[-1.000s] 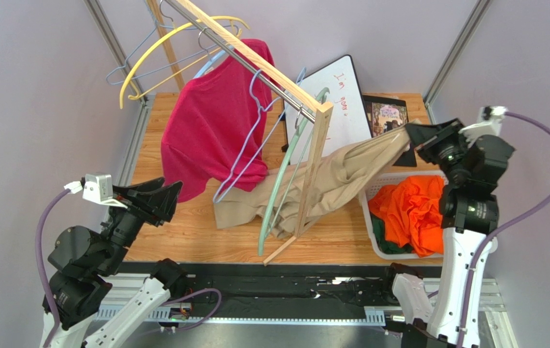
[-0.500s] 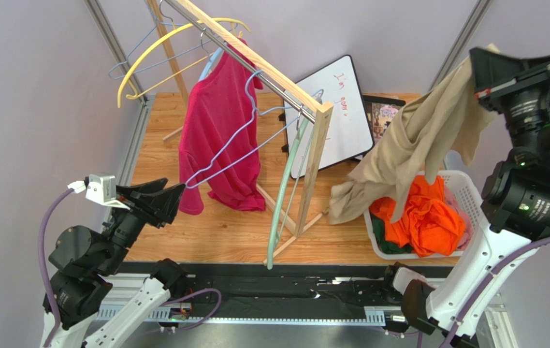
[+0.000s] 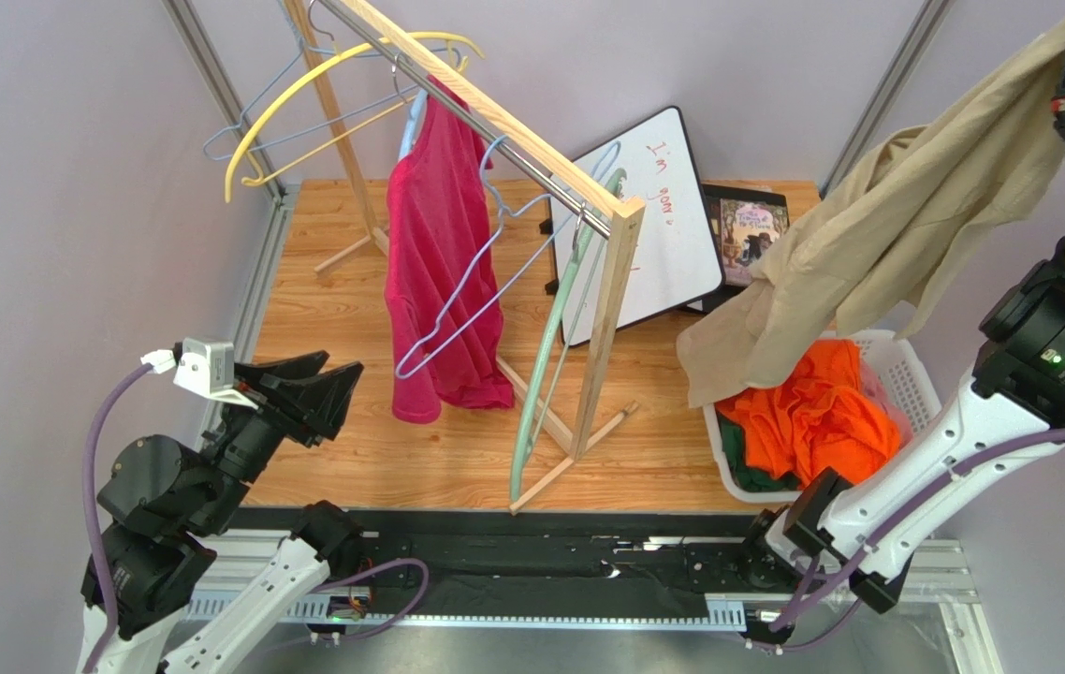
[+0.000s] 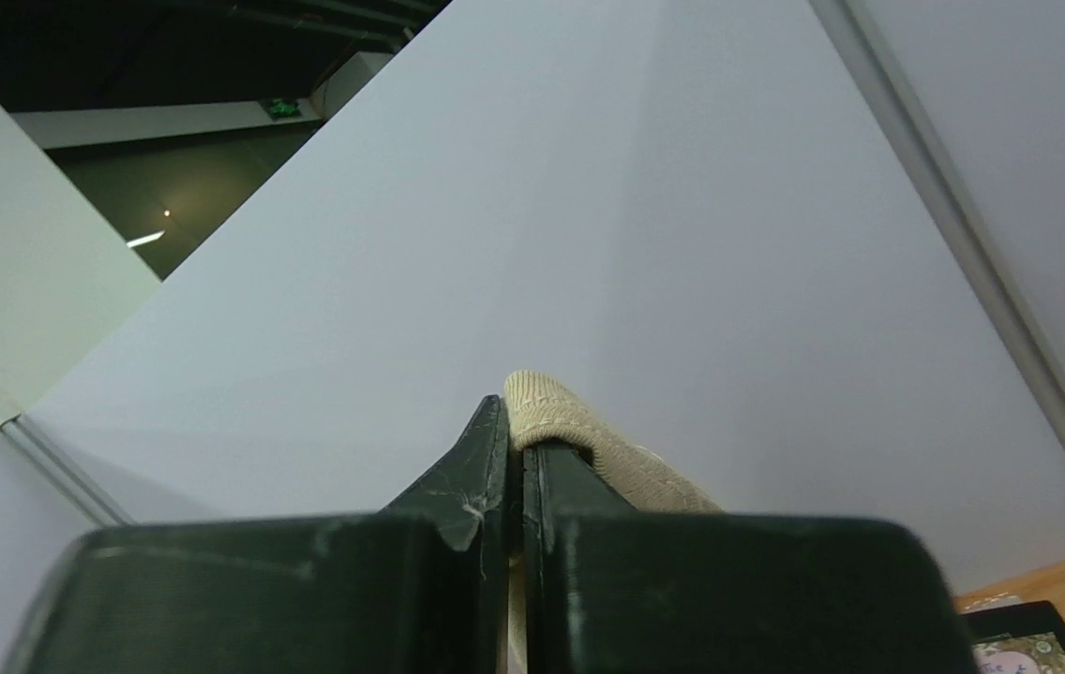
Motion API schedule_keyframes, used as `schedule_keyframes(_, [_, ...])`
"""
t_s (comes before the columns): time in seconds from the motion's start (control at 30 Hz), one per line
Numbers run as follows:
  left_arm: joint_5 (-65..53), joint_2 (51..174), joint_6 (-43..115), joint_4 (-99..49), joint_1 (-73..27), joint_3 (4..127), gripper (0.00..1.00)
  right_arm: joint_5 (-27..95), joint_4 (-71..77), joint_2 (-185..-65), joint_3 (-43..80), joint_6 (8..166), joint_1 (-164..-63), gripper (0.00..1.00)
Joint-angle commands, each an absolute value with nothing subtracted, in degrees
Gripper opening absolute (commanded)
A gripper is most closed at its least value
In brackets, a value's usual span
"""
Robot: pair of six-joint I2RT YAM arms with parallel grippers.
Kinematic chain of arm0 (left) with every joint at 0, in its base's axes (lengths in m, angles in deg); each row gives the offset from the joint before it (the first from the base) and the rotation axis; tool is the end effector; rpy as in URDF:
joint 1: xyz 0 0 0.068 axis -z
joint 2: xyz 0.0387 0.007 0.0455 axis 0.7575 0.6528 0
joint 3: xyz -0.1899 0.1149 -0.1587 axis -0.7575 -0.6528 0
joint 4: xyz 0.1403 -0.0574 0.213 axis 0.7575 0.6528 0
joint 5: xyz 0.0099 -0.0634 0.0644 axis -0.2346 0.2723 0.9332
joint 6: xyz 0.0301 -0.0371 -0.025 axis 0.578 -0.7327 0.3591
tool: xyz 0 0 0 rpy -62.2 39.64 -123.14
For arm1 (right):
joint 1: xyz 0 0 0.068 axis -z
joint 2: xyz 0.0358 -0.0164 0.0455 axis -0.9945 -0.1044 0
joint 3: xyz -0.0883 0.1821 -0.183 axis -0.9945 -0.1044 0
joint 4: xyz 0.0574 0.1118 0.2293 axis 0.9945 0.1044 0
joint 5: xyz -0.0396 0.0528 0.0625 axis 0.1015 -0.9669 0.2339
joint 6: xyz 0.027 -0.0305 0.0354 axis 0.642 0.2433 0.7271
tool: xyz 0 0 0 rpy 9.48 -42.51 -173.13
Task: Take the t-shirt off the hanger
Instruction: Place the tshirt into the basket
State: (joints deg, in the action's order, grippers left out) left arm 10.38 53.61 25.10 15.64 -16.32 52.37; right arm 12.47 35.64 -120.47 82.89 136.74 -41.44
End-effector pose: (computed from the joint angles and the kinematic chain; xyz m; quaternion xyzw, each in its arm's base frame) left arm 0.0158 -0.0043 0.4072 0.0094 0.6810 -0.2984 0.6686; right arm 0.0899 -0.0590 0.6692 0.2248 0.4786 0.2258 0.8182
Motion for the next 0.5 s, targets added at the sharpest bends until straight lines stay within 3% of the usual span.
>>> schedule_keyframes(0.0, [9.4,55.6,27.4,15.6,-16.1,54.8,0.63,9.1,26.1,-120.3,84.3,148.3,-31.8,0.0])
schedule_keyframes(0.3, [9.4,56.5,27.6,15.1,-16.1,54.6,0.63,2.7,-1.6,-124.1,84.5,178.6,-15.0,0.0])
schedule_keyframes(0.47, [9.4,56.0,26.9,14.6,-16.1,53.5,0.63,-0.6,-4.3,-122.5,81.5,180.3,-13.3,0.0])
